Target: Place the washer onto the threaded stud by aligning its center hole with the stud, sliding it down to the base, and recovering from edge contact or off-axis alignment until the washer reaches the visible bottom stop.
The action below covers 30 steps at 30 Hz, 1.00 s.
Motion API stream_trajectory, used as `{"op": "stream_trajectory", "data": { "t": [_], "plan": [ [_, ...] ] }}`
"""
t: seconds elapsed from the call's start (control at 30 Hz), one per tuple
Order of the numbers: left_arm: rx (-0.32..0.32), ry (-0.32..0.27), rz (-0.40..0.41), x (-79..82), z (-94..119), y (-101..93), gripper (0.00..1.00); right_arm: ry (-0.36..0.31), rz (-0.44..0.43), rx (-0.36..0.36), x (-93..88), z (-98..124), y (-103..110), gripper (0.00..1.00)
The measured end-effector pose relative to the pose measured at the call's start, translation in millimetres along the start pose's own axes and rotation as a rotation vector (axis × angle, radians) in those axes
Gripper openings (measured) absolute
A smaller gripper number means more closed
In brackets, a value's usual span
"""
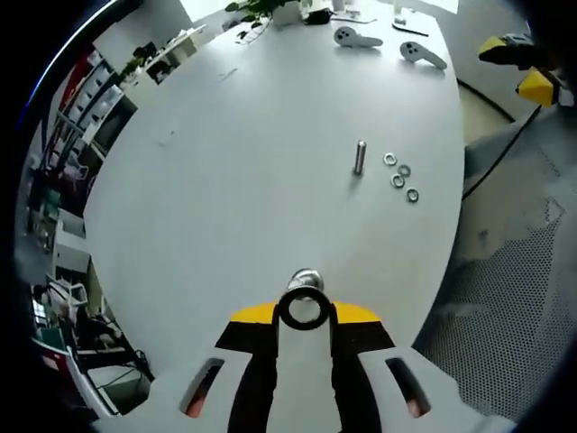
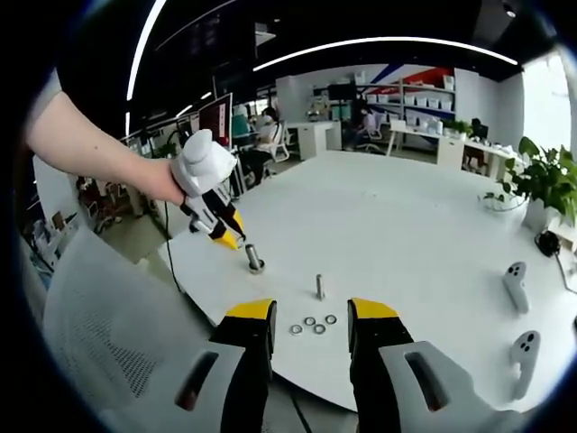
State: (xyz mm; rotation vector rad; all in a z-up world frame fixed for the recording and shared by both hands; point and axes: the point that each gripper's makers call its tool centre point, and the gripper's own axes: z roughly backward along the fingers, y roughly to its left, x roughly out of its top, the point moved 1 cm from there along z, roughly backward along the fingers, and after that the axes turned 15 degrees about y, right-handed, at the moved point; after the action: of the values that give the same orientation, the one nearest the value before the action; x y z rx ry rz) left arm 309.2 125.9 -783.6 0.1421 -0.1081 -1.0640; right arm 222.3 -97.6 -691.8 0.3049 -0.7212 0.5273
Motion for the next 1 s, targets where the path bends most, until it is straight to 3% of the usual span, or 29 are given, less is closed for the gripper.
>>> {"op": "stream_trajectory", "data": {
  "t": [0.47, 1.0],
  "plan": [
    [-0.035, 0.064, -0.030, 7.9, -15, 10.3, 0.19, -0.002, -0.009, -0.011, 0.5, 0, -3, 0.34],
    [-0.066, 0.123, -0.112, 10.5, -36, 2.7, 0.19, 0.010, -0.019, -0.028, -1.5, 0, -7, 0.34]
  ]
}}
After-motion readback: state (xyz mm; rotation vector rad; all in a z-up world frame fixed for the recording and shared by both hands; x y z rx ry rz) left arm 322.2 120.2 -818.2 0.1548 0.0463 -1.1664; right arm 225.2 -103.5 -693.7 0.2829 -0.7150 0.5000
